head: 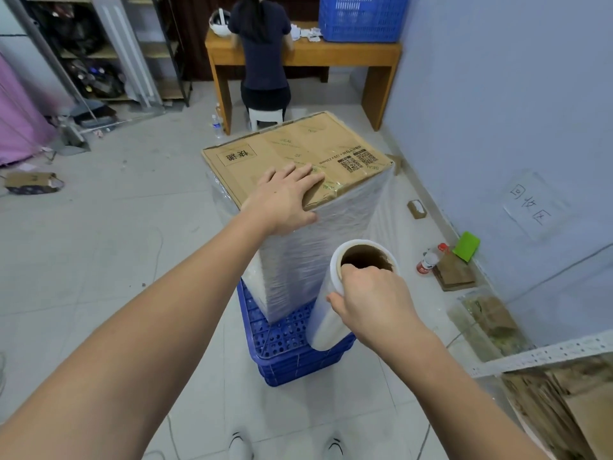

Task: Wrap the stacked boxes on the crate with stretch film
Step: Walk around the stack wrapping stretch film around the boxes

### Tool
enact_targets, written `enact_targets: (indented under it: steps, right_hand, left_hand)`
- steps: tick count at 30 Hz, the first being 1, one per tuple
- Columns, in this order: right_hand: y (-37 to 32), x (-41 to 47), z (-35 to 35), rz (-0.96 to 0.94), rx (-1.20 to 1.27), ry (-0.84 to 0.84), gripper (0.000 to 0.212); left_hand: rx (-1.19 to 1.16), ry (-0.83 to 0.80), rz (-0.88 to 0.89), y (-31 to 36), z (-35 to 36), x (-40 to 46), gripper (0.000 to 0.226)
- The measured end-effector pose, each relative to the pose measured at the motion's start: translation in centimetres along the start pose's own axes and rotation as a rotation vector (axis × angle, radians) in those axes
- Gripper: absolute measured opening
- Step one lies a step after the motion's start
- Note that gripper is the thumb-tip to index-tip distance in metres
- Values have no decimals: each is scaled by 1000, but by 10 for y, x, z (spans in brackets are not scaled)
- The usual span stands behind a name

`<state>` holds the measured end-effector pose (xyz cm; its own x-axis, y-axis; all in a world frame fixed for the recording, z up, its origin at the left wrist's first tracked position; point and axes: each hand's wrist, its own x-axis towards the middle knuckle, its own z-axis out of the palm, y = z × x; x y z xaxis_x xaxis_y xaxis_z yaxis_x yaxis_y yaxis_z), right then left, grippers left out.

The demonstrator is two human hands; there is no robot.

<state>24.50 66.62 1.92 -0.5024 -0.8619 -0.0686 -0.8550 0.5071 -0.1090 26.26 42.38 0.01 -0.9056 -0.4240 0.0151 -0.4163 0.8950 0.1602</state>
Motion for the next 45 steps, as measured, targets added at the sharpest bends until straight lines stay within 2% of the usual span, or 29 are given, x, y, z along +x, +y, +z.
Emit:
enact_targets:
  steps: [2, 4, 8, 10, 15, 17, 20, 23, 30, 35, 37, 39, 42, 45]
  right_hand:
    - [-10, 0, 2, 62, -49, 23, 18]
    - [-23, 3, 4, 155, -76, 35, 19]
    - [-40, 16, 3, 369, -121, 53, 59]
    - [-44, 27, 6, 458, -110, 56, 65]
    - [-46, 39, 11, 548, -119, 69, 57]
    - [-54, 37, 12, 611, -96, 66, 53]
    - [-64, 33, 14, 652, -86, 113, 45]
    - [-65, 24, 10, 595, -52, 93, 43]
    - [-93, 7, 4, 274, -57, -16, 45]
    - [-116, 9, 8, 28, 28, -116, 30]
    - [-126, 12, 9, -37, 24, -104, 26]
    - [-138, 18, 12, -38, -8, -37, 24]
    - [-152, 25, 15, 71, -92, 23, 52]
    - [-153, 23, 21, 105, -112, 67, 50]
  left_hand:
    - [-17, 23, 19, -2, 0, -2, 85]
    - [-40, 53, 51, -4, 0, -4, 82]
    - [-18, 31, 161, -9, -2, -4, 81]
    - [34, -40, 281, -21, -7, -1, 88]
    - [18, -193, 580, -69, -24, -8, 102]
    - [106, -144, 652, -86, -17, -13, 105]
    - [165, -14, 662, -89, -4, -15, 94]
    - [147, 35, 643, -81, 0, -17, 86]
    - [142, 54, 618, -76, 2, -22, 83]
    - [146, 60, 612, -80, 3, -21, 82]
    - [150, 49, 612, -80, 4, -19, 82]
    - [158, 50, 608, -80, 5, -17, 83]
    - [156, 61, 607, -81, 5, -17, 82]
    - [151, 58, 604, -80, 1, -19, 82]
